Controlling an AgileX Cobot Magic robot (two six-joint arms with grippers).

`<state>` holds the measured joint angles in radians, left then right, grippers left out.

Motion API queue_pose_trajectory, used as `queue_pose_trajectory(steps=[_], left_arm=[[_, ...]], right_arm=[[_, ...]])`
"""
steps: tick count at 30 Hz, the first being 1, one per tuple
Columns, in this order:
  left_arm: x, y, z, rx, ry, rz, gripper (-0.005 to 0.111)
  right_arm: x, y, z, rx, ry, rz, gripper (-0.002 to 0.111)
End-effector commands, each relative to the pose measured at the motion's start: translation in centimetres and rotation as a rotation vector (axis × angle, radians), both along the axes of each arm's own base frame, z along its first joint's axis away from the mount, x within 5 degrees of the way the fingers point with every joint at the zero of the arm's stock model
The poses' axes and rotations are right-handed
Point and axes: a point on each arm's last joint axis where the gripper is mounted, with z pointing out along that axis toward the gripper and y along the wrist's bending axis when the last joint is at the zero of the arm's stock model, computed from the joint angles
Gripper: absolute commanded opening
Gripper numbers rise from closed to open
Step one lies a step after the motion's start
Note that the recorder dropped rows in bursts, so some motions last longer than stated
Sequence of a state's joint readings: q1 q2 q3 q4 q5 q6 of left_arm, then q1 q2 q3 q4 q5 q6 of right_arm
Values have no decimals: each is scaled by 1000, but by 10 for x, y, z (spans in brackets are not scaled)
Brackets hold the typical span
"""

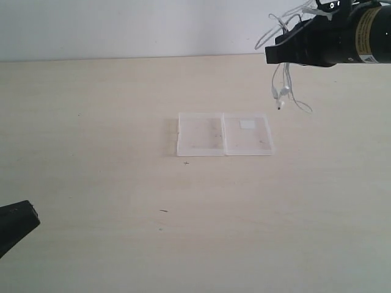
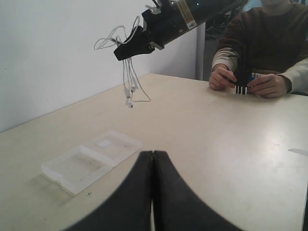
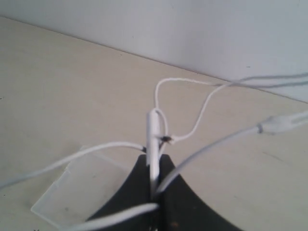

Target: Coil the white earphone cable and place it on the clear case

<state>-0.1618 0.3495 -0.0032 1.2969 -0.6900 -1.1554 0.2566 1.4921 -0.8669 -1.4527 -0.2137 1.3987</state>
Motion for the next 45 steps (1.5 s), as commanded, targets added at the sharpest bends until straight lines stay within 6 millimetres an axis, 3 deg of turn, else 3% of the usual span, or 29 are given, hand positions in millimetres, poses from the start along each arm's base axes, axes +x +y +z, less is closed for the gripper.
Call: queue_pose_trajectory(steps=[1, 10, 16, 26, 32, 38, 45], left_arm=[[0, 1, -1, -5, 3, 9, 0], [0, 1, -1, -4, 1, 9, 0], [0, 1, -1, -4, 1, 9, 0], [0, 1, -1, -4, 1, 9, 0], [0, 1, -1, -3, 1, 8, 0], [0, 1, -1, -1, 1, 8, 0], [0, 1, -1, -1, 1, 8, 0]], right_arm=[[-3, 1, 0, 30, 5, 9, 0], [-3, -1, -1, 35, -9, -17, 0], [-8, -8, -13, -96, -109, 0, 0], [-22, -12, -19, 62, -386, -61, 0], [-23, -7, -7, 185, -470, -27, 0], [-29, 2, 3, 334, -512, 71, 0], [-29, 5, -1, 349, -485, 103, 0]])
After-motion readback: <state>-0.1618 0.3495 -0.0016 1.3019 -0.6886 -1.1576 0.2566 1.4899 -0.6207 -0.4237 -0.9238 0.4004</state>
